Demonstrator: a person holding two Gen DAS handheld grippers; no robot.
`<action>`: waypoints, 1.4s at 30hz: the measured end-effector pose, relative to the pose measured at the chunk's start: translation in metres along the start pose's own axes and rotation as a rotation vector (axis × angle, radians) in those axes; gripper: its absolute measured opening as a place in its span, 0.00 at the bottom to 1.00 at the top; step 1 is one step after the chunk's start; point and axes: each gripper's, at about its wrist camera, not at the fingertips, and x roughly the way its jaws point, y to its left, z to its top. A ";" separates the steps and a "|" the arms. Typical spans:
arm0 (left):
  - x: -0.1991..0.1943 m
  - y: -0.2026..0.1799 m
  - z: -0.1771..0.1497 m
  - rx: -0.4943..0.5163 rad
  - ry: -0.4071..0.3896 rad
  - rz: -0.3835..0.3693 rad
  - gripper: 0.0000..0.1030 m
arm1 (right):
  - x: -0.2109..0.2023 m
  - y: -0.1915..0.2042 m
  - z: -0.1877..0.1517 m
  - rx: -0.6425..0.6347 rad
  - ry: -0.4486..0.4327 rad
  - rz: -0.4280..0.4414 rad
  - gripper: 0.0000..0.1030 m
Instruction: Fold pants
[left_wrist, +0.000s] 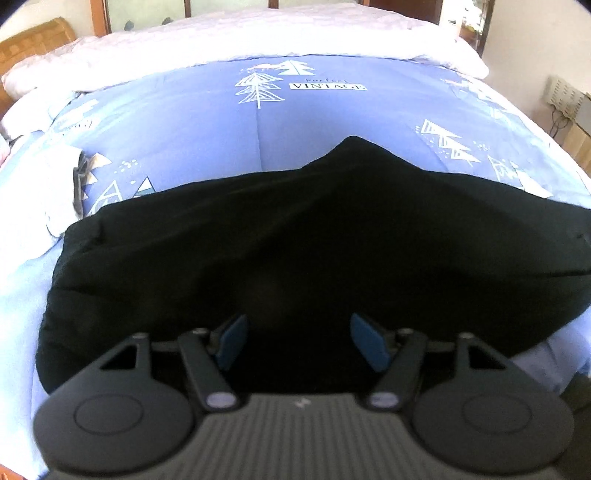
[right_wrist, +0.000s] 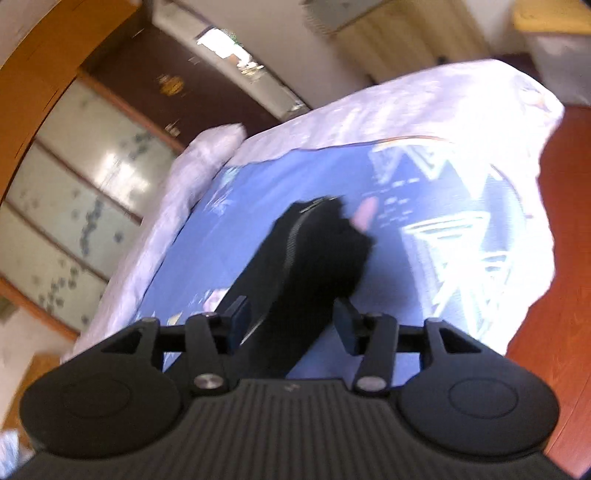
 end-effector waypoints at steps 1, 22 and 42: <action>0.002 0.000 0.001 -0.006 0.008 -0.005 0.63 | 0.004 -0.004 0.003 0.015 -0.004 -0.012 0.58; -0.001 0.007 -0.003 -0.020 0.005 -0.036 0.63 | 0.038 0.003 -0.002 0.179 0.025 -0.040 0.69; 0.011 0.013 0.008 -0.056 0.026 -0.040 0.63 | 0.058 0.001 0.012 0.261 0.074 -0.095 0.16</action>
